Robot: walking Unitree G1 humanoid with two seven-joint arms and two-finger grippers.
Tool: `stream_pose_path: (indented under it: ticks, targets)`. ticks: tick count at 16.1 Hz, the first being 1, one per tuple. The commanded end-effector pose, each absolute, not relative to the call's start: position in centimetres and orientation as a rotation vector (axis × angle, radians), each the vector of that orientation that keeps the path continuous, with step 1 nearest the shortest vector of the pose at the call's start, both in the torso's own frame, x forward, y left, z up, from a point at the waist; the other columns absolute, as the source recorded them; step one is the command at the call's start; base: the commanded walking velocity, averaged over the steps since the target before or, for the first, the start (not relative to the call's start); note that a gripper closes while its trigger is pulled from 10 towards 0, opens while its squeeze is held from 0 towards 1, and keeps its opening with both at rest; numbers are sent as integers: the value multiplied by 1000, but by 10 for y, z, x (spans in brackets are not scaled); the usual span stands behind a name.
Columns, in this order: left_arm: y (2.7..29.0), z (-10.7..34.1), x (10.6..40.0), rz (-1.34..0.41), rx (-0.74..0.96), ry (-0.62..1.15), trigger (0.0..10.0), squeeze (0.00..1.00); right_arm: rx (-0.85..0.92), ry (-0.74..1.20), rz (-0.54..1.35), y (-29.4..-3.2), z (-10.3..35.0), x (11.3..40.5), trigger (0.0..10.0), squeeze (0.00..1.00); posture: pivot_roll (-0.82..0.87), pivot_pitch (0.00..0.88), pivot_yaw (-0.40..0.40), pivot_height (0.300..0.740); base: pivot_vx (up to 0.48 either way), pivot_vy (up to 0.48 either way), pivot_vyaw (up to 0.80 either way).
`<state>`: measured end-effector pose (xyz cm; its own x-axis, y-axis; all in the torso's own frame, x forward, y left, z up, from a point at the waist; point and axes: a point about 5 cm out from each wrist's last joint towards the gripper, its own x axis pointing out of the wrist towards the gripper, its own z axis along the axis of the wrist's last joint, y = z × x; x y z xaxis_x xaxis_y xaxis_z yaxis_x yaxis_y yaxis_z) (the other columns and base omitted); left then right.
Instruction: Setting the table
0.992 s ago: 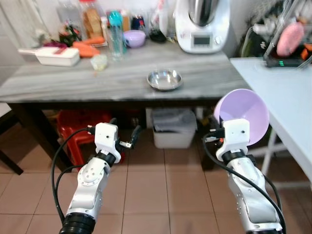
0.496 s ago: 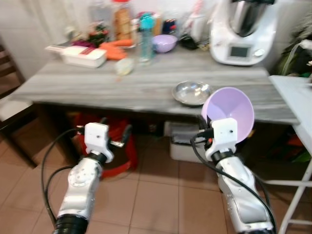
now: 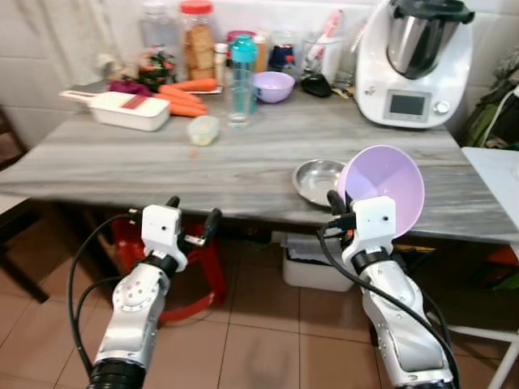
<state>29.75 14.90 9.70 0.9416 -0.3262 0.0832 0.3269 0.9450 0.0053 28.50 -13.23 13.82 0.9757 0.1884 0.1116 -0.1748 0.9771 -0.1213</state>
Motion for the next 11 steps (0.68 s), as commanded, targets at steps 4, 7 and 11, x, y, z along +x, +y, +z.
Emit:
stream_pose_path:
  ticks: [4, 7, 11]
  targets:
    - [139, 105, 297, -367, -20, -110, 10000, 0, -129, -141, 163, -140, 143, 286, 10000, 0, -28, 0, -11, 740, 419, 0, 0]
    - [140, 104, 296, -366, -18, -106, 10000, 0, -129, -138, 161, -141, 142, 286, 10000, 0, -27, 0, -10, 740, 419, 0, 0]
    - [141, 104, 295, -363, -15, -101, 10000, 0, -129, -139, 167, -139, 143, 286, 10000, 0, -26, 0, -10, 740, 417, 0, 0]
